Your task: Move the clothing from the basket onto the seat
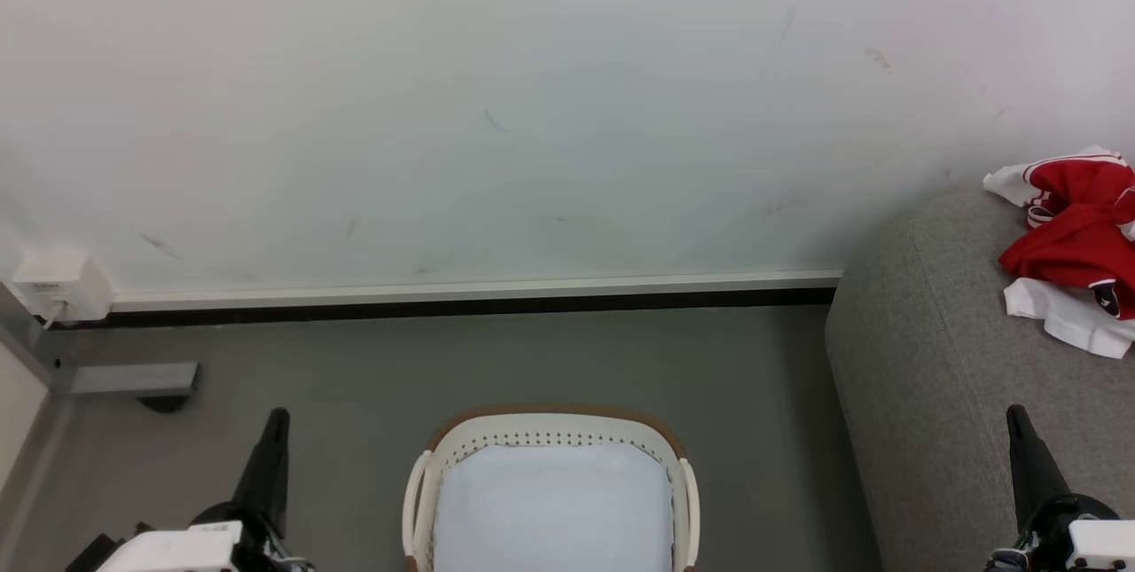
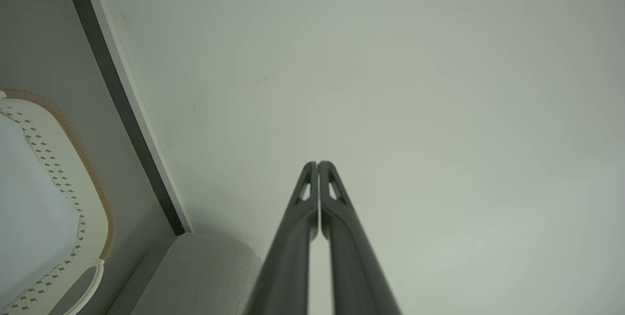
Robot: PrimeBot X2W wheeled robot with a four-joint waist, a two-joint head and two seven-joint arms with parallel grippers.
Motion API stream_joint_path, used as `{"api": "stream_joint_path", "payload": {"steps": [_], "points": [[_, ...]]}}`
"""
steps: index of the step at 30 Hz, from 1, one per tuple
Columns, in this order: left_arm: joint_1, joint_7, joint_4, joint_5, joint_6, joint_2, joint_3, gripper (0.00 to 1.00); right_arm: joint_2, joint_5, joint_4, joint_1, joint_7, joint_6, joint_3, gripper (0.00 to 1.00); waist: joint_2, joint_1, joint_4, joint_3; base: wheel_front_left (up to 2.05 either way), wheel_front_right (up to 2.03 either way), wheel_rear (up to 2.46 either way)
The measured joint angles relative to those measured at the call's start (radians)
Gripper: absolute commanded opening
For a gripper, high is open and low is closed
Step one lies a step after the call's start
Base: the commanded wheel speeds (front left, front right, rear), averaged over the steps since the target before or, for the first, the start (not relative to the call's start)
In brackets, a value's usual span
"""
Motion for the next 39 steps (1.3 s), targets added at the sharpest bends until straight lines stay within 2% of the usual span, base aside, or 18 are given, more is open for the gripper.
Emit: {"api": "stream_joint_path", "payload": {"steps": [39], "points": [[0.000,0.000,0.000,0.000,0.000,0.000,0.000,0.00,0.000,0.000,0.000,0.000,0.000,0.000,0.000,0.00,0.0000,-0.0001,0.000,0.000,0.00,0.00,0.00]]}}
